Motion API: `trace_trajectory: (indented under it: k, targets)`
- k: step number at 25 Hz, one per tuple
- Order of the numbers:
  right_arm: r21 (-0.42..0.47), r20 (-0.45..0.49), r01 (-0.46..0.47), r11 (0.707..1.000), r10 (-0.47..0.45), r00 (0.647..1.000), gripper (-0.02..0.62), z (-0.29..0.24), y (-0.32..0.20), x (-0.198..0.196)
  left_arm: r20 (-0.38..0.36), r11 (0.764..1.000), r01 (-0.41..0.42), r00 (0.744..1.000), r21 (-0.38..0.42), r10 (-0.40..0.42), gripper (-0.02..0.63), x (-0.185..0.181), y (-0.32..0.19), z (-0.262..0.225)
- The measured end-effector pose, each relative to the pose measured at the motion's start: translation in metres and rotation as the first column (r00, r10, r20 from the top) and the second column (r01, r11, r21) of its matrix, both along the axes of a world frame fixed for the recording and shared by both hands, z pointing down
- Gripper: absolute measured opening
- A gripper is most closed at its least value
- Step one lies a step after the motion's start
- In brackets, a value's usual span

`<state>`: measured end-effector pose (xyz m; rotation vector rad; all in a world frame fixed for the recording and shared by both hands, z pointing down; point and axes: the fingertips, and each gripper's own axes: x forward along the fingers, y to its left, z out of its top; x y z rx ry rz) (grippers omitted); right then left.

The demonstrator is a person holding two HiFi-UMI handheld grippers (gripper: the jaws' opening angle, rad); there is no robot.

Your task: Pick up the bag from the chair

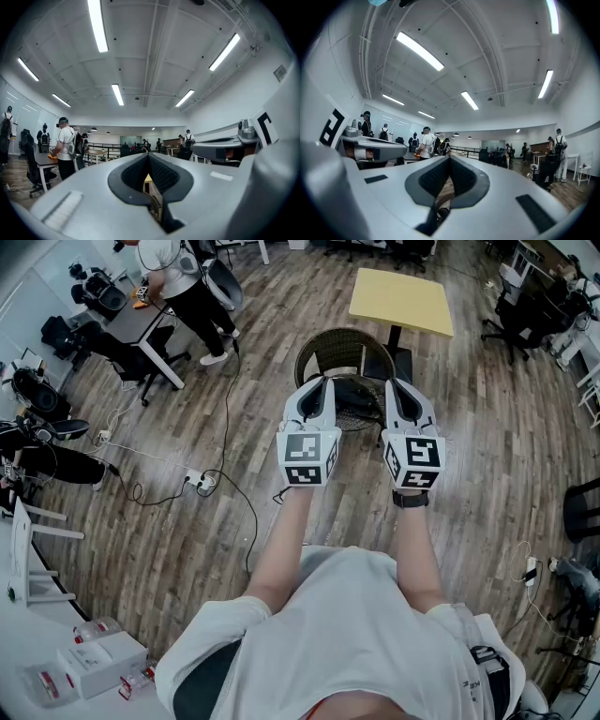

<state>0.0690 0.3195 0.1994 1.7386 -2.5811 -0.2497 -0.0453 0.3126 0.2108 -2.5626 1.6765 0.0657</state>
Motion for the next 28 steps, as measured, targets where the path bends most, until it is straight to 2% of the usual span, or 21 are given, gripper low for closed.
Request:
trace_trajectory:
  k: [9, 15, 18, 24, 28]
  targets:
    - [0.002, 0.019, 0.019, 1.000, -0.019, 1.000, 0.009, 0.007, -0.001, 0.040, 0.030, 1.000, 0.013, 0.999, -0.007, -0.013, 0.008, 0.040, 0.001, 0.009]
    - [-0.015, 0.064, 0.047, 0.999, -0.046, 0.997, 0.009, 0.026, -0.003, 0.056, 0.039, 0.996, 0.027, 0.999, -0.081, -0.024, 0.008, 0.056, 0.001, 0.044]
    - [-0.039, 0.087, 0.047, 0.998, -0.044, 0.995, 0.009, 0.036, -0.012, 0.059, 0.042, 0.994, 0.042, 0.998, -0.096, -0.038, 0.008, 0.051, -0.005, 0.050]
    - [-0.056, 0.044, 0.039, 0.998, -0.037, 0.998, 0.009, 0.051, -0.047, 0.050, 0.033, 0.990, 0.055, 0.998, -0.131, -0.051, 0.008, 0.037, -0.049, 0.070]
    - [-0.054, 0.028, 0.021, 0.998, -0.020, 0.999, 0.009, 0.057, -0.087, 0.051, 0.013, 0.995, 0.022, 1.000, -0.094, -0.021, 0.008, 0.041, -0.092, 0.066]
